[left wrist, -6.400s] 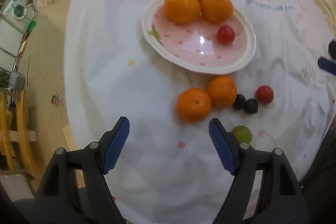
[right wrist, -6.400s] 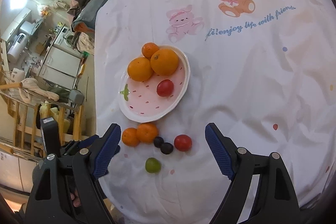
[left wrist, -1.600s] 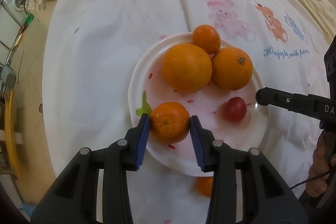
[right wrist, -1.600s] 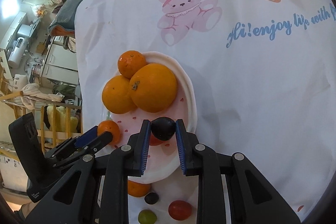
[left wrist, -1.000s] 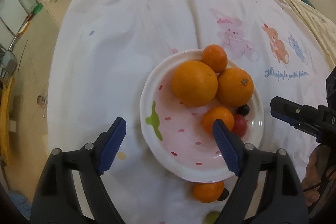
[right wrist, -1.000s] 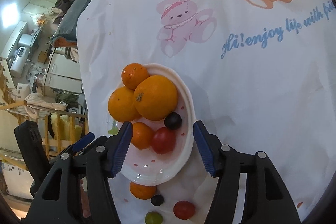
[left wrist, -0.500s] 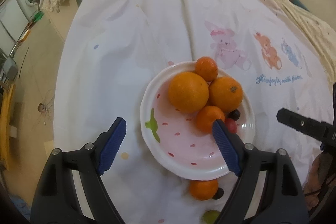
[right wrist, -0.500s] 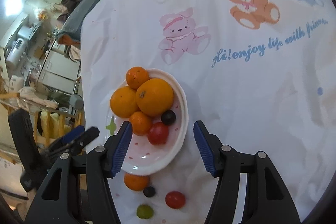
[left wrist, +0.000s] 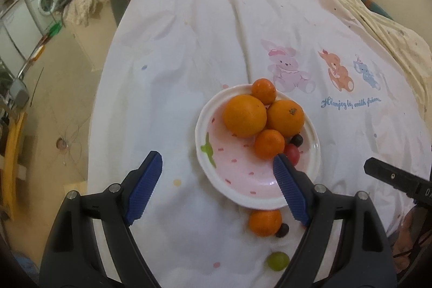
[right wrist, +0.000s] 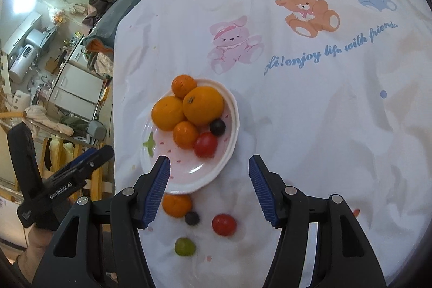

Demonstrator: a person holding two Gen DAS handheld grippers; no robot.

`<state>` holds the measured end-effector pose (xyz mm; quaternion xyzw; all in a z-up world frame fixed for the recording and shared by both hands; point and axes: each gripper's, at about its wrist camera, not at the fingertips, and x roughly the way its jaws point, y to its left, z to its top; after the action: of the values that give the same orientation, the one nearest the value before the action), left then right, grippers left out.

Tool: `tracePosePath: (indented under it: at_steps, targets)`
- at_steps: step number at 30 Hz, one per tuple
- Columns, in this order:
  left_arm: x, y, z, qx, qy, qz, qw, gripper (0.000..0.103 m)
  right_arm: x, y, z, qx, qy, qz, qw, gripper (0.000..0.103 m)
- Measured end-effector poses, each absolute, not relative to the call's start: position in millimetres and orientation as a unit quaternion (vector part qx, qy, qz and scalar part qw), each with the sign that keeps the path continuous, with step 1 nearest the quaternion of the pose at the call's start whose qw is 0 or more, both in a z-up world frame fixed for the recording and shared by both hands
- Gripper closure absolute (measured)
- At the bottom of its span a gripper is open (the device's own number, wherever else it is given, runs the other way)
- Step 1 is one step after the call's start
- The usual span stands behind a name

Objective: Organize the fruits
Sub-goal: 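Withdraw both open tools from the plate toward the remaining fruit, then grasp the last tangerine with the left tool while the right tool grasps a dark tomato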

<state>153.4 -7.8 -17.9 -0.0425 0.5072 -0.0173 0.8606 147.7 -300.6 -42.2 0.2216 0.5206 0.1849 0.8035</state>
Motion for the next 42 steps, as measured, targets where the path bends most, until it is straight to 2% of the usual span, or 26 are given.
tracePosePath:
  at_steps: [17,25,42]
  targets:
    - [106.1,-6.9,-28.3,-0.055,0.526,-0.008,0.849,0.021,111.6,-296.5,-61.2,0.223,0.558,0.159,0.783,0.036]
    - [106.1,0.7,-51.3,-0.058,0.559,0.005,0.827,0.022,114.3,-296.8,-77.0,0.241,0.579,0.146,0.765,0.036]
    - [134.5,-77.4,-99.8,-0.035,0.622,-0.045,0.781,0.032,119.1,-319.1,-83.9,0.275,0.581,0.116,0.757,0.036]
